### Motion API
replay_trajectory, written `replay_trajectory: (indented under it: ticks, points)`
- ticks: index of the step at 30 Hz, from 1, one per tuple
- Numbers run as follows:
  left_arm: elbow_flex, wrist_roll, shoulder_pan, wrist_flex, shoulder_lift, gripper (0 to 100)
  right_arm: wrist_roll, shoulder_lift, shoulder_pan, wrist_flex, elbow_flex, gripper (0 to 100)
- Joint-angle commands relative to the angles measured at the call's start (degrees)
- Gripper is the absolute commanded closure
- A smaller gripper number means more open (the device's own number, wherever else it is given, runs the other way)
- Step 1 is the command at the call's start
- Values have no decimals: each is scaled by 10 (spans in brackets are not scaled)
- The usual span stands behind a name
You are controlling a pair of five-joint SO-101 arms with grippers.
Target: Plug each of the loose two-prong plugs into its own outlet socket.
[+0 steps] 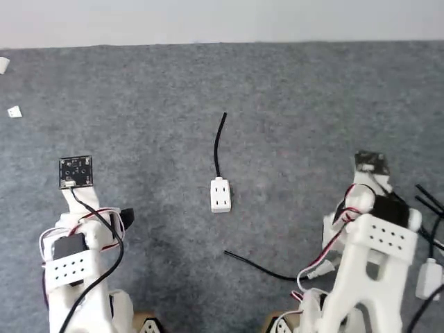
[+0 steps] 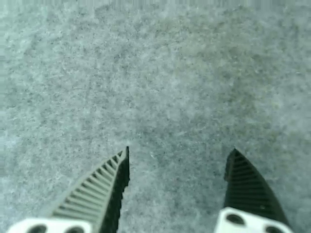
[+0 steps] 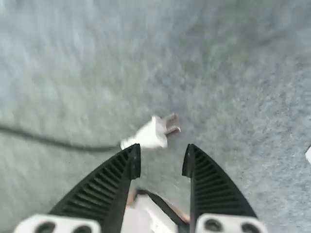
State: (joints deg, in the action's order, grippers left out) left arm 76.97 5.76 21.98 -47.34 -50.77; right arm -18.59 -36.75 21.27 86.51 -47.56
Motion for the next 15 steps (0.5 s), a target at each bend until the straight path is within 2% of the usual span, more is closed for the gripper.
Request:
replay_trajectory:
  ticks: [1,5,6,11,15]
  points:
    - [-5,0,-4,14,-6,702,-129,52,57,10,4,858]
    - [-5,0,-4,14,-6,702,-344,131,70,13,4,820]
    - [-5,0,-4,14,-6,702,-364,152,77,14,5,809]
    - [-5,0,-4,14,-6,702,-353,233,51,7,14,779]
    - [-5,0,-4,14,-6,702,-307,291,5,0,42,779]
